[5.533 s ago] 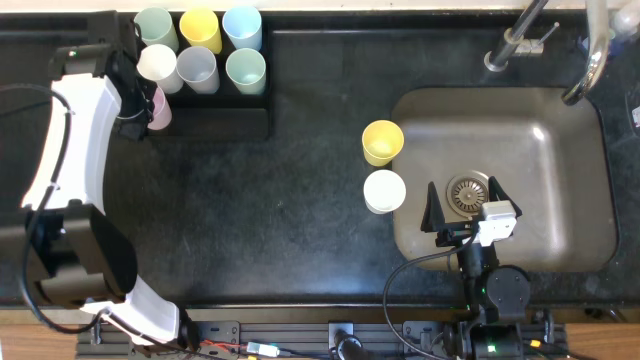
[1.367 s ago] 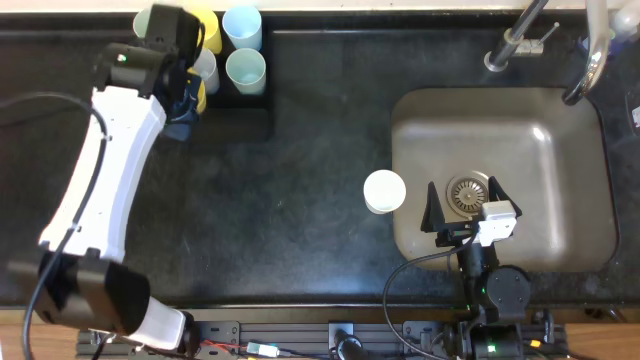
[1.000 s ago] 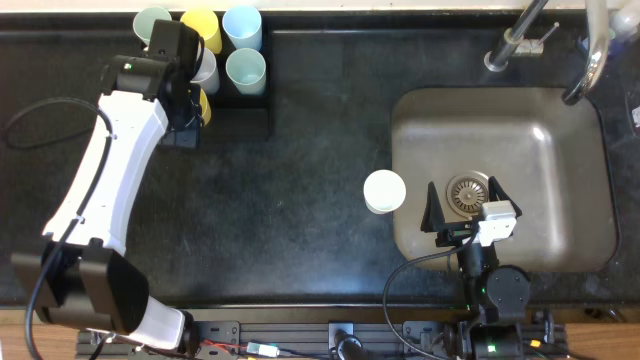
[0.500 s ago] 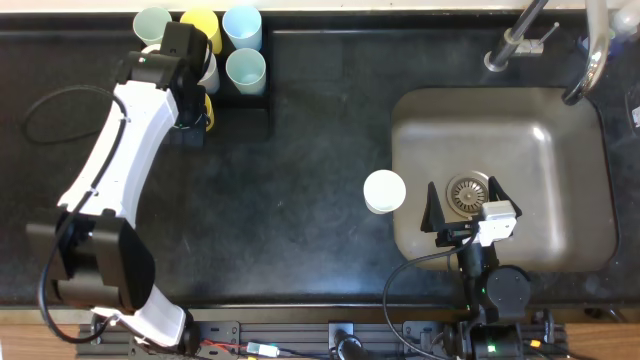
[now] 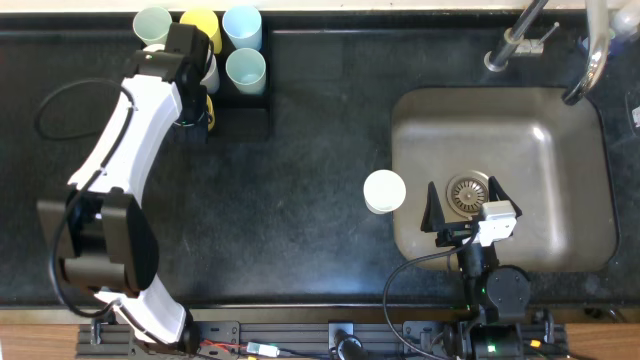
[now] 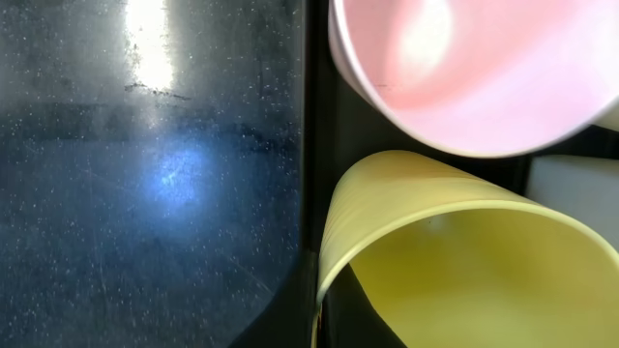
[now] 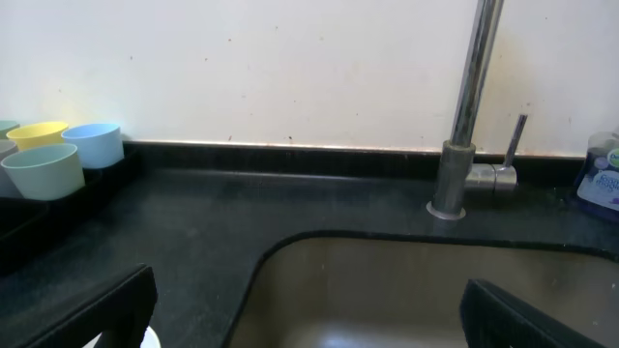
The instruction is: Store Cups
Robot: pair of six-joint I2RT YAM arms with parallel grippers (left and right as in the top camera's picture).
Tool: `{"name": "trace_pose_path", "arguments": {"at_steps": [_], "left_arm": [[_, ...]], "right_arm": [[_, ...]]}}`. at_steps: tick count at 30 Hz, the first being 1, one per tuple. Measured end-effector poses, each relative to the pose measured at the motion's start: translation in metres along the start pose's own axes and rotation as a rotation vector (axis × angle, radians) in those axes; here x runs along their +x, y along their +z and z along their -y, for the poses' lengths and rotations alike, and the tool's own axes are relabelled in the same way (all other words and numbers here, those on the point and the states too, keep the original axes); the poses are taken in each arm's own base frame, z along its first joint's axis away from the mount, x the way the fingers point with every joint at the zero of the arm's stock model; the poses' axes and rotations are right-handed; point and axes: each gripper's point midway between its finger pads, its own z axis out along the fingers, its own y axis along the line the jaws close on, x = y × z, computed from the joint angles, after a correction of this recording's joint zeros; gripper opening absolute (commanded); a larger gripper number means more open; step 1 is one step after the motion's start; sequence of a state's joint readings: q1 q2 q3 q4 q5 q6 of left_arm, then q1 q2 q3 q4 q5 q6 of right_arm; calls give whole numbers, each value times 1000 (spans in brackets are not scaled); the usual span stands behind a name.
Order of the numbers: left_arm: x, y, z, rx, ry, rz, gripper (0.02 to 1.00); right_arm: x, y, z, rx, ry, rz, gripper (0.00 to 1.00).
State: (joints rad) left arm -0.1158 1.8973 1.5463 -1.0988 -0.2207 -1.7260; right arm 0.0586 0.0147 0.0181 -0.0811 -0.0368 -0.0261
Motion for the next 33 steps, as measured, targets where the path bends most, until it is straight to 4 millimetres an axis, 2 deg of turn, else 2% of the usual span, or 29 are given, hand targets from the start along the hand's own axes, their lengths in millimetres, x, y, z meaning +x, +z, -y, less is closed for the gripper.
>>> {"name": "trace_pose_path", "arguments": {"at_steps": [5,9,13,15,18,20,24,26,27,30,33], "left_arm": [[2,9,-2,-25,6,4,117],[2,11,-2,-29,4,6,266],[1,11,-2,-29,2,12,485],[-1,11,-3,-31,4,21,542],[-6,4,-6,-29,6,42,590],[-12,-8,-7,-7,11,55,652],[-27,-55,5,147,47,76,816],[-36,-86,20,301,101,98,961],[-40,-104,31,397,141,115,998],[-49,-167,60,724,315,201,1000],[-50,-227,63,1009,555,352,1000]], "right_arm": [[0,0,0,0,0,0,998],[0,0,0,0,0,0,996],[0,0,0,0,0,0,998],[0,0,0,0,0,0,996],[0,0,0,0,0,0,998],[0,0,0,0,0,0,998],[0,0,0,0,0,0,998],[0,0,0,0,0,0,998],[0,0,0,0,0,0,993],[0,0,0,0,0,1,998],[0,0,0,0,0,0,996]]}}
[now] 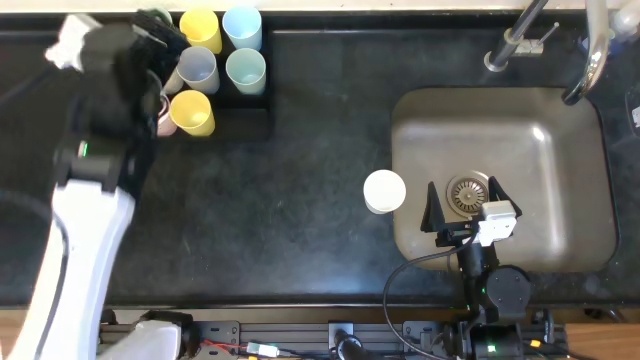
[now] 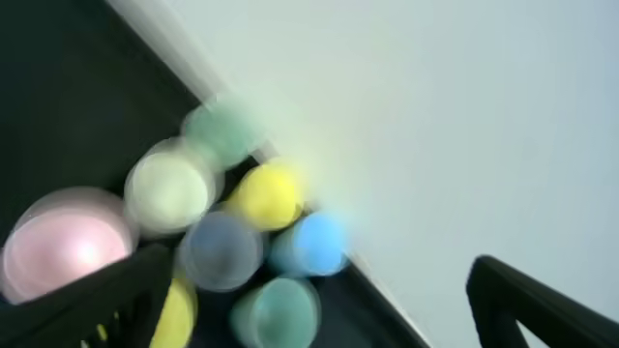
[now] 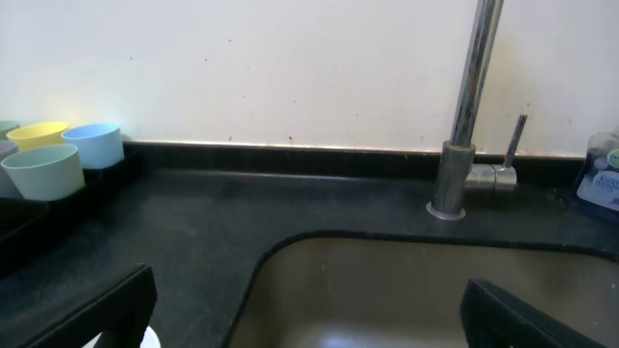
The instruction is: Store Cups
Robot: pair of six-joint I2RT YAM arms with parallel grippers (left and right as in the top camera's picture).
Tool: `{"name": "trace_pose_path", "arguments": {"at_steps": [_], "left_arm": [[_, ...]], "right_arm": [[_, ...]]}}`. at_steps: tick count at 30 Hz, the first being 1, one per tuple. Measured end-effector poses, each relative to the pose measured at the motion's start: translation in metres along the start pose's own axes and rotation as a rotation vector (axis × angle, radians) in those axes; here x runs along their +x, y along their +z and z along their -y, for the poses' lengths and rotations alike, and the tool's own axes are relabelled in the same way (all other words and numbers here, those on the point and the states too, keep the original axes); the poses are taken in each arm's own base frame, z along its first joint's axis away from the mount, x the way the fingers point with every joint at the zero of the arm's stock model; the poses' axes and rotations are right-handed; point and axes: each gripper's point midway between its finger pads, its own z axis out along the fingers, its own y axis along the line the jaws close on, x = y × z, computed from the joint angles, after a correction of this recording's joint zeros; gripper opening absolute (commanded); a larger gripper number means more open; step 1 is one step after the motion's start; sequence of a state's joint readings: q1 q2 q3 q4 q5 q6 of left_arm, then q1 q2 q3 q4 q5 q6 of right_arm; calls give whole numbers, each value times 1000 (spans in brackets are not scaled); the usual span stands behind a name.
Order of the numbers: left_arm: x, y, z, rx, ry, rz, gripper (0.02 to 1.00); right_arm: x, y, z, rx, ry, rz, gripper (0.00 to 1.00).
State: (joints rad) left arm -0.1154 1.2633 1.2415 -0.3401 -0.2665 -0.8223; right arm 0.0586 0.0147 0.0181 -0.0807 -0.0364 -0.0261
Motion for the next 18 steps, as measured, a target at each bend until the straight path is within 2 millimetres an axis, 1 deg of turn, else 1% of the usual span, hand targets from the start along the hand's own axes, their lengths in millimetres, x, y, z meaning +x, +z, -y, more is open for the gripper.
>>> {"name": "trace_pose_path", "arguments": {"at_steps": [2,3,5,8,11,14,18], "left_arm": [[-7,-25,13,143,161,64,1000],[-6,-38,16,200,232,92,1000],[0,-62,14,290,341,146,1000],[23,-89,-5,370,448,187,1000],[48,-106,-25,438,501,217,1000],[70,-121,-43,503,529,255,1000],[89,-133,-62,553,545,298,1000]], "right_arm": [[0,0,0,0,0,0,998],[0,0,0,0,0,0,998],[0,0,0,0,0,0,998],[0,0,0,-1,0,0,998],[0,0,0,0,0,0,996],[0,0,0,0,0,-1,996],[0,0,0,0,0,0,998]]}}
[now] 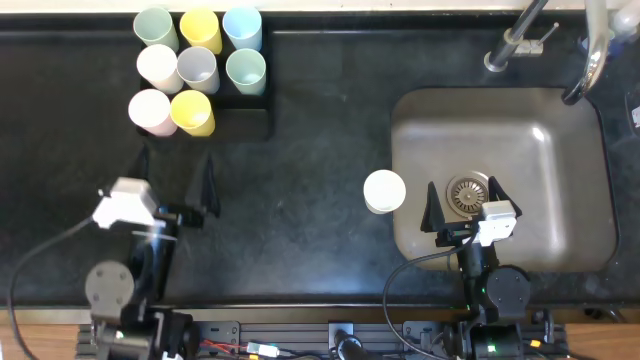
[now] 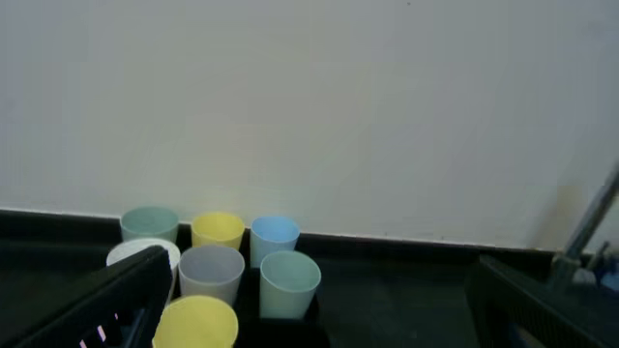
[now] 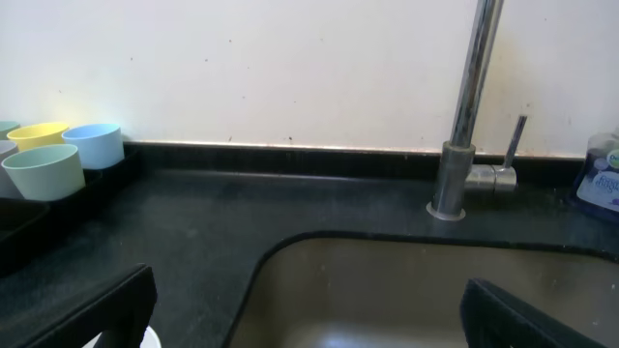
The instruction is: Store Cups
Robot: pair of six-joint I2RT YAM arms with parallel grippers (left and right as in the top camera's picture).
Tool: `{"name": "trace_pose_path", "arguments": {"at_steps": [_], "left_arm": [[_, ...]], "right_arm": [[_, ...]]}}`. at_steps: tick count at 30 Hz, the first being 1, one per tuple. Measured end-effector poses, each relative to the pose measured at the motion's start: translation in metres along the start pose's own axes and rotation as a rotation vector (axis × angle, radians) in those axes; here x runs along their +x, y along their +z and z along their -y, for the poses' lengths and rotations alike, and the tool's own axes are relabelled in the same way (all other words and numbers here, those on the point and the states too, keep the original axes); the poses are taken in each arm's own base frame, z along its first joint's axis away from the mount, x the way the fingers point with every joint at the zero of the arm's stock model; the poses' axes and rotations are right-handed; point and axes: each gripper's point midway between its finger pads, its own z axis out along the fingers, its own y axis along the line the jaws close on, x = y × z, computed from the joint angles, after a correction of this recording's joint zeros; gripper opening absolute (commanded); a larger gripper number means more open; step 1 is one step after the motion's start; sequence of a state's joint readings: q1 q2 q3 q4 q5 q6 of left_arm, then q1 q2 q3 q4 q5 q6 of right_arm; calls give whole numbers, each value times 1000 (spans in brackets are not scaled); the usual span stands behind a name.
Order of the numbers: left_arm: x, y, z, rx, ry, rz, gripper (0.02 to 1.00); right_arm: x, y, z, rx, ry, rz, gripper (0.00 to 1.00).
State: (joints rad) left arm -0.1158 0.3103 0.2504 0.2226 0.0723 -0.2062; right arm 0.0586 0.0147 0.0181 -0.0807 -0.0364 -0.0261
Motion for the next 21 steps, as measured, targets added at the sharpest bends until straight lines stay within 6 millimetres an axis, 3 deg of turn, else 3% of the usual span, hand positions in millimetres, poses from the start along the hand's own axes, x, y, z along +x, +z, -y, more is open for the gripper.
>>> {"name": "trace_pose_path", "arguments": {"at_steps": [8,21], "left_arm": [[19,-17,0,21,43,40,1000],[61,-24,-12,-8,94,-14,1000]], "right_arm": [[0,0,0,0,0,-1,998],[0,0,0,0,1,0,998]]}}
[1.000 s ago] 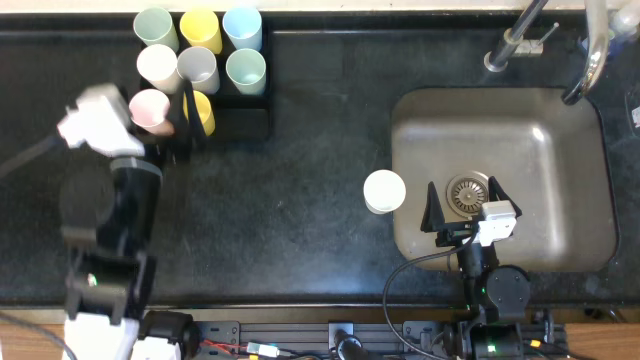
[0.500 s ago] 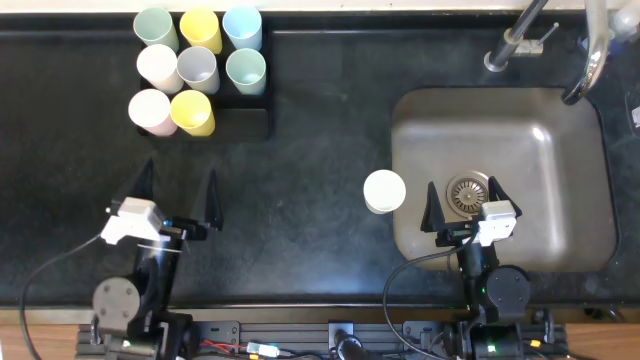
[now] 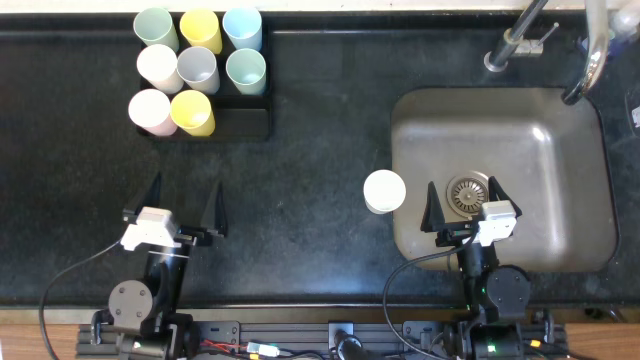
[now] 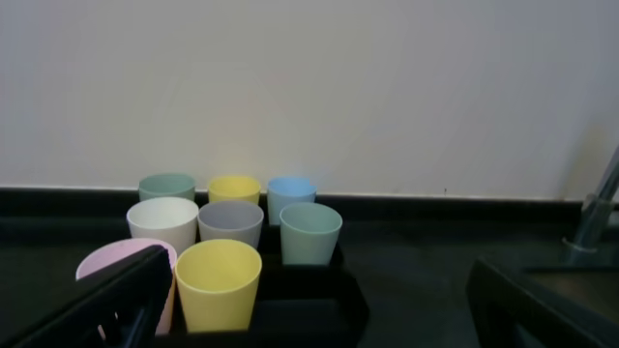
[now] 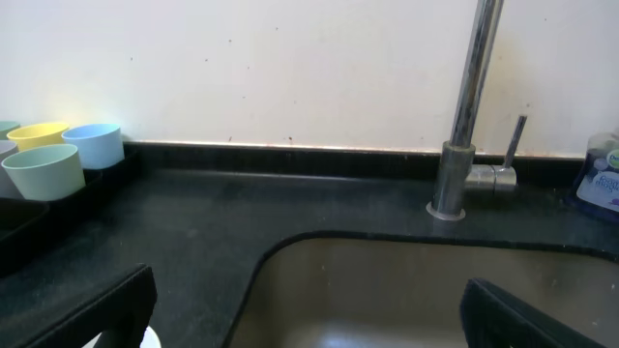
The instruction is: Store Cups
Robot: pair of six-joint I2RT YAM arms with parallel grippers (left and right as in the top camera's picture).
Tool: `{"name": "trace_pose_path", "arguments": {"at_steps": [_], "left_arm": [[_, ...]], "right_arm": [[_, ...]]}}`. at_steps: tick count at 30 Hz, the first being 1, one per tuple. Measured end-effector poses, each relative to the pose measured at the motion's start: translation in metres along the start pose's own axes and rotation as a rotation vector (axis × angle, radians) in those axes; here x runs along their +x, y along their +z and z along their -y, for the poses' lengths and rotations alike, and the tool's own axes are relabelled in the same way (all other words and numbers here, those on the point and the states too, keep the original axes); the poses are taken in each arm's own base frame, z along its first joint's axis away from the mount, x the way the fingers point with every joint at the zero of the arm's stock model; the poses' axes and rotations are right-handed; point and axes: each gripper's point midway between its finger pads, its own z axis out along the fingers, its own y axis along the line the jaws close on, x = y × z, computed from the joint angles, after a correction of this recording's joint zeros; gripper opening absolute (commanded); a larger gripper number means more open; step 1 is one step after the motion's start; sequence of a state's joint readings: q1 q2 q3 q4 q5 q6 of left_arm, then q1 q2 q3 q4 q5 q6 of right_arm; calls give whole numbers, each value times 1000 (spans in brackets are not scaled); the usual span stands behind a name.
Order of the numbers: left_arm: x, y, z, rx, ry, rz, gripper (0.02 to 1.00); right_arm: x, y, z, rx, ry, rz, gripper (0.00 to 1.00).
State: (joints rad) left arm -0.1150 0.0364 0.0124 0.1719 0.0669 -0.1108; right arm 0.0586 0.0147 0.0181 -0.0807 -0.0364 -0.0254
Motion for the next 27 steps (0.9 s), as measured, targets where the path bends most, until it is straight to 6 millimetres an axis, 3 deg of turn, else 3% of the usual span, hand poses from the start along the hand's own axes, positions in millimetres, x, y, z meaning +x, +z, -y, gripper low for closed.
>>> {"name": "trace_pose_path", "arguments": {"at_steps": [3,7,27], "left_arm": [[16,-2,-3,-17,7,-64,1000],[55,-8,-9,-41,1,-222,1000],[56,-8,-10,-50,2,-226,1000]], "right_arm": [[0,0,0,0,0,0,998],[0,0,0,0,0,0,998],[0,0,0,0,0,0,998]]}}
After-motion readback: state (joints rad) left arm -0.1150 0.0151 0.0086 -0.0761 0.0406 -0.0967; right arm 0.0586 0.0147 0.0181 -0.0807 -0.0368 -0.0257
